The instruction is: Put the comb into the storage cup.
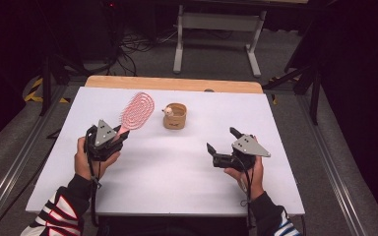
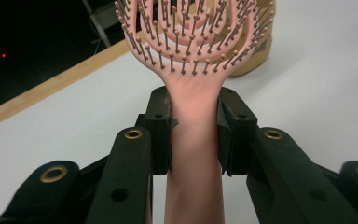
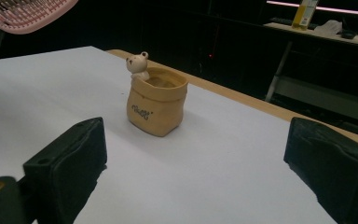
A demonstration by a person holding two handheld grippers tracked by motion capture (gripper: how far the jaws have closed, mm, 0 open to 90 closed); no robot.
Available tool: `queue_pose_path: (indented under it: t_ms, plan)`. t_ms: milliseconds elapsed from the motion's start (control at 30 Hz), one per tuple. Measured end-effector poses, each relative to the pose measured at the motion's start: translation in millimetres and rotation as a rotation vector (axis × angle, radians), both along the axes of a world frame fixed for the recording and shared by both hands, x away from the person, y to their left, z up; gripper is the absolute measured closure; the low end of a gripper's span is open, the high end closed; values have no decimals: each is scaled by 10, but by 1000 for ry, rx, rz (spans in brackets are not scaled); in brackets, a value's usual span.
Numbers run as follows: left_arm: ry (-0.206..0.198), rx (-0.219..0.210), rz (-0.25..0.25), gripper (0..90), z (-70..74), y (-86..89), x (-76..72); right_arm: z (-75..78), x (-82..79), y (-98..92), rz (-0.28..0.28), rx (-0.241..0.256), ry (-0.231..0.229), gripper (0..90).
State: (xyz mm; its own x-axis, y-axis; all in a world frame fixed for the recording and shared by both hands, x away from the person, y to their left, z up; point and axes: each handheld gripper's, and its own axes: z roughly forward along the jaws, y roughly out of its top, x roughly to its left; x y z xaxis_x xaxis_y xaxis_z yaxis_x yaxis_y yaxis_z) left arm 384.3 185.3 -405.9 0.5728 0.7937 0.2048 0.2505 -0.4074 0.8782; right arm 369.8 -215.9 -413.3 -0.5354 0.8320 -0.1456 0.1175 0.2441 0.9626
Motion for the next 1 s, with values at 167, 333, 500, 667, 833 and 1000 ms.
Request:
queue_pose_path:
  t_ms: [167,333,500,667,833,1000]
  plan:
    - [-36,-37,-24,697,-23,-88,-90,96,81,115,36,28,40,73]
    - [-73,-73,-67,697,-40,-223,-178,230,124,296,97,73,57,66]
    - [-86,-63,-96,697,-57,-318,-217,325,139,505,168,95,59,63]
    - [-93,-73,-118,697,-99,-400,-249,361,144,681,207,120,71,68]
    - [-94,-75,-154,697,-142,-510,-295,345,137,777,232,132,84,66]
    - [-102,-51,-183,697,-198,-633,-351,306,120,827,271,165,119,73]
